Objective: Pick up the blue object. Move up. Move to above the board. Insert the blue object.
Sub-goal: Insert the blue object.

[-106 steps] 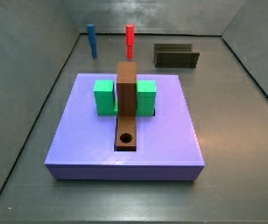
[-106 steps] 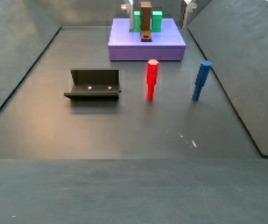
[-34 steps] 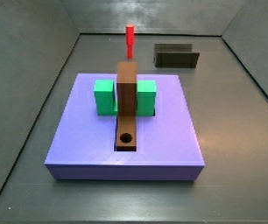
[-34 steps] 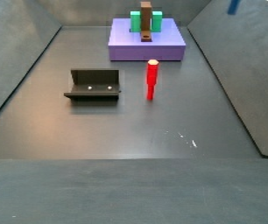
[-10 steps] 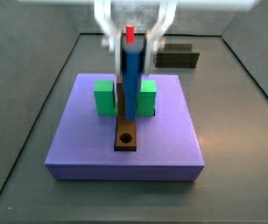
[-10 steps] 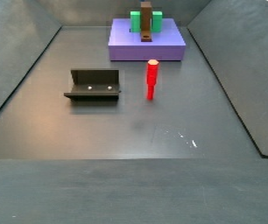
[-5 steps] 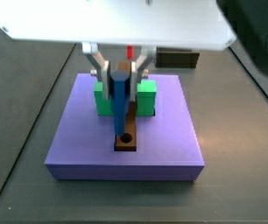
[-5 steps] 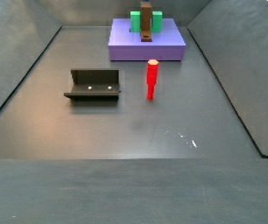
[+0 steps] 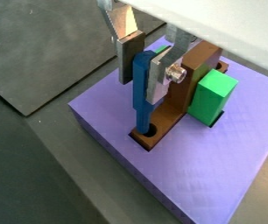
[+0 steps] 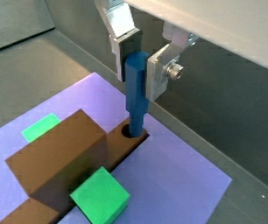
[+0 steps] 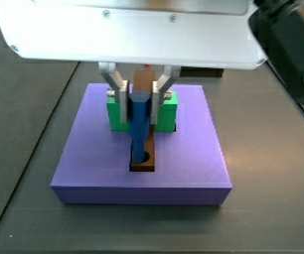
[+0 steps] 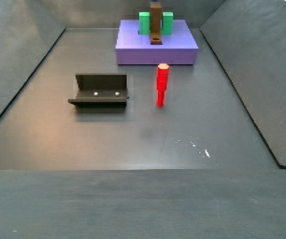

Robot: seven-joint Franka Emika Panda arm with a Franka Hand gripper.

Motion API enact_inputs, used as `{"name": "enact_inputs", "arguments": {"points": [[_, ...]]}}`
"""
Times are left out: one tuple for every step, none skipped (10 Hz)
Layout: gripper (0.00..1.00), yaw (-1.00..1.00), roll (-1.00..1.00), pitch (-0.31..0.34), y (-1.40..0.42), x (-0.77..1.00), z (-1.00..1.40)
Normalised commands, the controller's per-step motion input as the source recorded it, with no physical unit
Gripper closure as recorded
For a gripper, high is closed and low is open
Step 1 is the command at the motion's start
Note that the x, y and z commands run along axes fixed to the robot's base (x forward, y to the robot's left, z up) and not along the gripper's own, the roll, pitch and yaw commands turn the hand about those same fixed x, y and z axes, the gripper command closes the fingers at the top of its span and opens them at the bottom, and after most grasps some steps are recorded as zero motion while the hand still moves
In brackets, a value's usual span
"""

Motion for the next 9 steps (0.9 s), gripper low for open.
{"name": "enact_inputs", "arguments": {"points": [[1.00, 0.00, 0.08, 0.027, 0.05, 0.17, -0.05], [1.00, 0.00, 0.01, 0.000, 0.00, 0.02, -0.02], [1.00, -0.01, 0.00, 0.000, 0.00, -0.02, -0.02], [1.00, -0.03, 0.00, 0.000, 0.00, -0.08, -0.04], [1.00, 0.00, 0.00, 0.000, 0.00, 0.00, -0.08], [1.00, 0.00, 0.02, 0.000, 0.00, 0.00, -0.15], [1.00, 0.00, 0.01, 0.000, 0.00, 0.07, -0.13], [1.00, 0.00, 0.04, 0.000, 0.00, 0.12, -0.27], [1.00, 0.00, 0.06, -0.006, -0.02, 0.17, -0.43]]}}
